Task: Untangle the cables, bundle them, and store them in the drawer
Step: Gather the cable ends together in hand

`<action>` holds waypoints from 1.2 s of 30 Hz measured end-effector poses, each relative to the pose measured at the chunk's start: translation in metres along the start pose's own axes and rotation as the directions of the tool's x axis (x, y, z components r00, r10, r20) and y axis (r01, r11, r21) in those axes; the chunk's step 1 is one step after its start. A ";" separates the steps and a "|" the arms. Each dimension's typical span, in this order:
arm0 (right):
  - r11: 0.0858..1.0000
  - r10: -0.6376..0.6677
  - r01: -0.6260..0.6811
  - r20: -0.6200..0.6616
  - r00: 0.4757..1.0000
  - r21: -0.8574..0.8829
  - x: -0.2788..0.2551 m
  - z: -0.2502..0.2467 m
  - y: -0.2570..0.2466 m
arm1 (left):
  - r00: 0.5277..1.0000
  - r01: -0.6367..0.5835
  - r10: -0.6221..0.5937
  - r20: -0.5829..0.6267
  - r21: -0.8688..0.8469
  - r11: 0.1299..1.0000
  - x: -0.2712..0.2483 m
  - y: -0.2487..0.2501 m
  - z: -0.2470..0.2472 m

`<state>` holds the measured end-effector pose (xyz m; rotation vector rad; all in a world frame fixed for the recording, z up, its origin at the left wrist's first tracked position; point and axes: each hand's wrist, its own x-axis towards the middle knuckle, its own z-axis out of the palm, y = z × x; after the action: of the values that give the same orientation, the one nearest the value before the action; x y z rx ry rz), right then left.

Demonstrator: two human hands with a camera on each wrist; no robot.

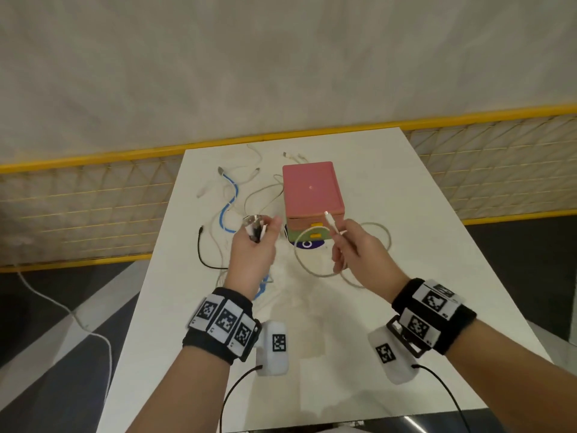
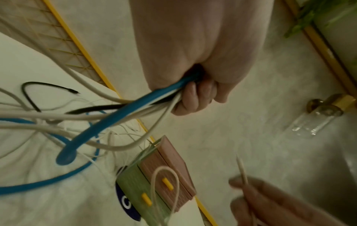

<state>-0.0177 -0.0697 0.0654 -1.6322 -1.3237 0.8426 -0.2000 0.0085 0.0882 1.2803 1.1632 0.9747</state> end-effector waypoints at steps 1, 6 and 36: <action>0.998 -0.046 0.045 0.021 0.999 0.034 -0.003 0.000 -0.008 | 0.999 -0.018 0.017 0.040 0.022 1.000 -0.004 0.003 0.007; 0.983 -0.172 0.166 0.067 0.983 0.080 -0.021 0.010 -0.025 | 0.971 -0.124 0.093 0.219 0.131 0.984 -0.023 0.018 0.039; 0.981 -0.189 0.167 0.298 0.936 0.101 -0.012 0.010 -0.059 | 0.947 -0.182 0.112 0.302 0.214 0.960 -0.052 0.065 0.050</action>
<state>-0.0530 -0.0744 0.1150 -1.3364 -1.6081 1.0504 -0.1551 -0.0463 0.1546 1.6638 0.9878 0.7378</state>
